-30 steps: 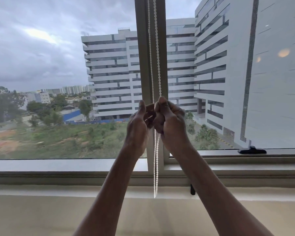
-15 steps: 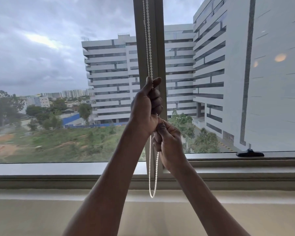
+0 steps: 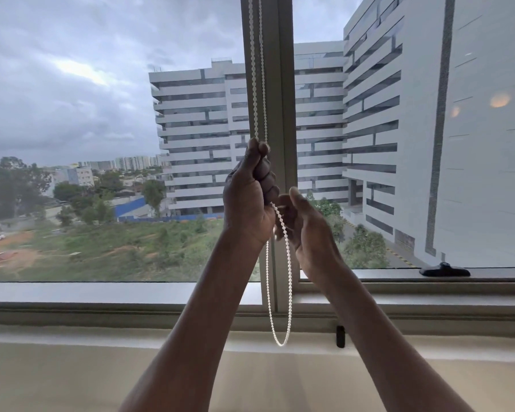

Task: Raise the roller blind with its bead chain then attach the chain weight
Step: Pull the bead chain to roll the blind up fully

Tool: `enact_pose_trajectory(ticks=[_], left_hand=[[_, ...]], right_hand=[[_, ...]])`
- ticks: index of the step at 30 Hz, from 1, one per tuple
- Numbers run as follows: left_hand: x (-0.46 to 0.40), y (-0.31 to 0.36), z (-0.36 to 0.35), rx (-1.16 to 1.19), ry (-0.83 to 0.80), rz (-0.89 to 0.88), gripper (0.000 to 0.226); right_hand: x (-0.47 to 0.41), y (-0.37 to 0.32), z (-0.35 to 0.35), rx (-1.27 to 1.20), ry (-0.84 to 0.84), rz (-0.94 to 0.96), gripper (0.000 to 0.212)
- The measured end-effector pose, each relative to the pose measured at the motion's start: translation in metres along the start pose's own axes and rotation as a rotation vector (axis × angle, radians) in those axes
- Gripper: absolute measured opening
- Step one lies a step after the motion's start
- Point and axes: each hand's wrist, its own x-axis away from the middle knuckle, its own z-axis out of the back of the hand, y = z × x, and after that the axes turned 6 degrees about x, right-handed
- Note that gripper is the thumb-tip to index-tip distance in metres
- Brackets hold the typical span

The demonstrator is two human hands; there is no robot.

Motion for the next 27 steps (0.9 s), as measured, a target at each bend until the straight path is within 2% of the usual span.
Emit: enact_pose_trajectory(ticks=[5,9,14,20,24,27], left_hand=[[0.006,-0.001,0.0,0.037,-0.024,-0.046,0.034],[0.018,-0.015,0.003,0.007,-0.014,-0.037,0.032],[0.042,-0.048,0.017,-0.006,0.048,0.033,0.035],[0.063,-0.067,0.04,-0.078,0.092,0.08,0.054],[0.064,-0.069,0.044,-0.122,0.077,0.057,0.058],[0.06,-0.071,0.043,-0.181,0.058,0.014,0.062]], right_hand=[[-0.027,-0.044,-0.007,0.111,-0.004,0.094,0.041],[-0.04,-0.086,-0.018,-0.016,-0.072,0.123,0.041],[-0.04,-0.106,-0.031,-0.078,-0.107,0.022,0.042],[-0.026,-0.079,-0.031,-0.106,-0.021,-0.091,0.035],[-0.026,-0.067,-0.031,-0.116,0.024,0.026,0.034],[-0.031,-0.061,-0.034,0.094,0.117,0.202,0.034]])
